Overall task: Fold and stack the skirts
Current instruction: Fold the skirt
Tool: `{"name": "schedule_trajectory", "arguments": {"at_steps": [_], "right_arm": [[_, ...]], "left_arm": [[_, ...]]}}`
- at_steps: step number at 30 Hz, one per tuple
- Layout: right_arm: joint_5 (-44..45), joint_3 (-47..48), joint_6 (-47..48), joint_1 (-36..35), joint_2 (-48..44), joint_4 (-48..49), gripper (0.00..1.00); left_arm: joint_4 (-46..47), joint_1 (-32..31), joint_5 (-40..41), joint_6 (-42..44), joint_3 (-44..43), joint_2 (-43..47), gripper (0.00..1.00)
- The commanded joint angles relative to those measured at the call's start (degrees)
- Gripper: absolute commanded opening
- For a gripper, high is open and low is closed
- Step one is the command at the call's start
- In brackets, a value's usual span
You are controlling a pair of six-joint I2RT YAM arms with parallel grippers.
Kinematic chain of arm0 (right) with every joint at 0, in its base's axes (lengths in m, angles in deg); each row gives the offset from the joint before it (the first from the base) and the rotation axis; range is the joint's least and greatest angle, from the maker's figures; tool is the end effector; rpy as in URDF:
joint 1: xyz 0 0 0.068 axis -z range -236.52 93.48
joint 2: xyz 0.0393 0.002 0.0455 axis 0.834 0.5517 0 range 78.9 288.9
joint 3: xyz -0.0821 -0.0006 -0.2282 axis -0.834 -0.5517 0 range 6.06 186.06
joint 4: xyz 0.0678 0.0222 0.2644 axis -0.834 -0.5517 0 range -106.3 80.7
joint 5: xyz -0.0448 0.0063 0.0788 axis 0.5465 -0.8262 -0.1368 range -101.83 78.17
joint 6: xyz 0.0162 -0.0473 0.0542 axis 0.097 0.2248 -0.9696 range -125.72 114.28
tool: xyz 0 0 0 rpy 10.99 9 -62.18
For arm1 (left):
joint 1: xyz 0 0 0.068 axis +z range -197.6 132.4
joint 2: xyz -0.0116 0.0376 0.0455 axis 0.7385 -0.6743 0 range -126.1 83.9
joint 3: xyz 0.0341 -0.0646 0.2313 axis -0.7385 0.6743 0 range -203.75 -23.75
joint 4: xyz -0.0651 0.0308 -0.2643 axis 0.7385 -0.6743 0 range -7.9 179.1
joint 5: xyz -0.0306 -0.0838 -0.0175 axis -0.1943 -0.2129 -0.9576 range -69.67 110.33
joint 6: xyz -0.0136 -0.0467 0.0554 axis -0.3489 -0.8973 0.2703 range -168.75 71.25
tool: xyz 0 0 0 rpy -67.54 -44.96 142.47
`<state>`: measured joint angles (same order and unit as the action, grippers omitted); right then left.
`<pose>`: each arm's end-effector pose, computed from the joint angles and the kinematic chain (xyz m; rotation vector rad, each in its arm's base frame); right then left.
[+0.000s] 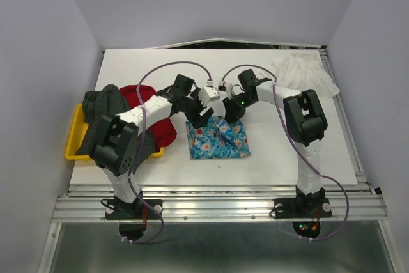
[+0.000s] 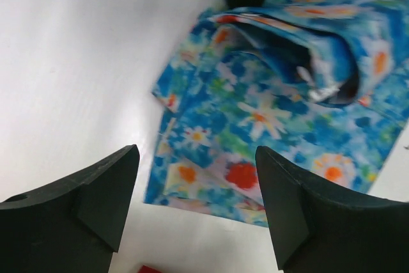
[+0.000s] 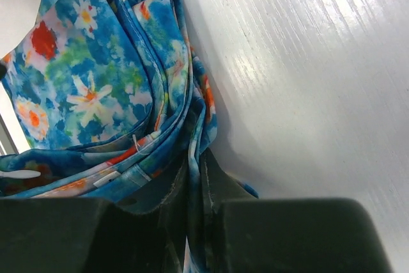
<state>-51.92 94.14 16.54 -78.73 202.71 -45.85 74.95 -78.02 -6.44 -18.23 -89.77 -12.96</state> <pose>0.3839 0.1996 0.0893 -1.1530 2.4181 0.9759 0.3236 -0.2221 0.1724 1.3636 1.8700 -0.5472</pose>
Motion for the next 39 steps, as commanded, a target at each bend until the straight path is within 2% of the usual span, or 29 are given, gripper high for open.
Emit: {"name": "schedule_trajectory", "arguments": {"at_steps": [1,6,10,13,18,26,29,32,34,35,36,39], "right_arm": [[8.5,-0.1,1.5,-0.5,4.3,-2.7,0.15],[7.8,0.7,0.9,-0.5,4.8,-3.1,0.12],[8.1,1.1,0.6,-0.5,5.0,-3.3,0.08],[8.3,1.0,0.3,-0.5,4.9,-3.3,0.04],[8.5,1.0,0.2,-0.5,5.0,-3.3,0.01],[8.5,1.5,-0.5,-0.5,5.2,-3.3,0.01],[8.7,1.8,-0.6,-0.5,5.4,-3.3,0.01],[9.2,1.7,-0.6,-0.5,5.4,-3.3,0.01],[9.4,1.7,-0.6,-0.5,5.4,-3.3,0.01],[9.9,1.6,-0.7,-0.5,5.4,-3.3,0.01],[9.9,1.6,-0.7,-0.5,5.4,-3.3,0.01],[10.4,1.3,-0.6,-0.5,5.5,-3.3,0.01]], "left_arm": [[0.8,3.1,-5.8,6.0,-5.9,-4.3,0.84],[1.8,4.9,-9.2,7.3,-9.5,-9.8,0.83],[3.8,6.4,-13.7,3.1,-12.8,-13.1,0.72],[4.7,6.6,-15.9,-0.4,-13.6,-14.8,0.68],[6.9,6.6,-15.9,-5.6,-14.0,-17.7,0.65],[8.9,6.5,-14.4,-9.5,-15.3,-20.0,0.59],[8.8,6.5,-14.3,-10.1,-15.6,-20.9,0.47],[7.8,6.5,-14.2,-9.7,-15.5,-20.8,0.28],[6.2,6.6,-14.1,-8.6,-15.0,-20.0,0.15],[5.8,6.7,-14.1,-8.4,-14.6,-19.5,0.03],[5.4,6.8,-14.2,-8.1,-14.1,-18.4,0.00],[2.6,6.9,-14.6,-6.5,-12.3,-15.8,0.00]]}}
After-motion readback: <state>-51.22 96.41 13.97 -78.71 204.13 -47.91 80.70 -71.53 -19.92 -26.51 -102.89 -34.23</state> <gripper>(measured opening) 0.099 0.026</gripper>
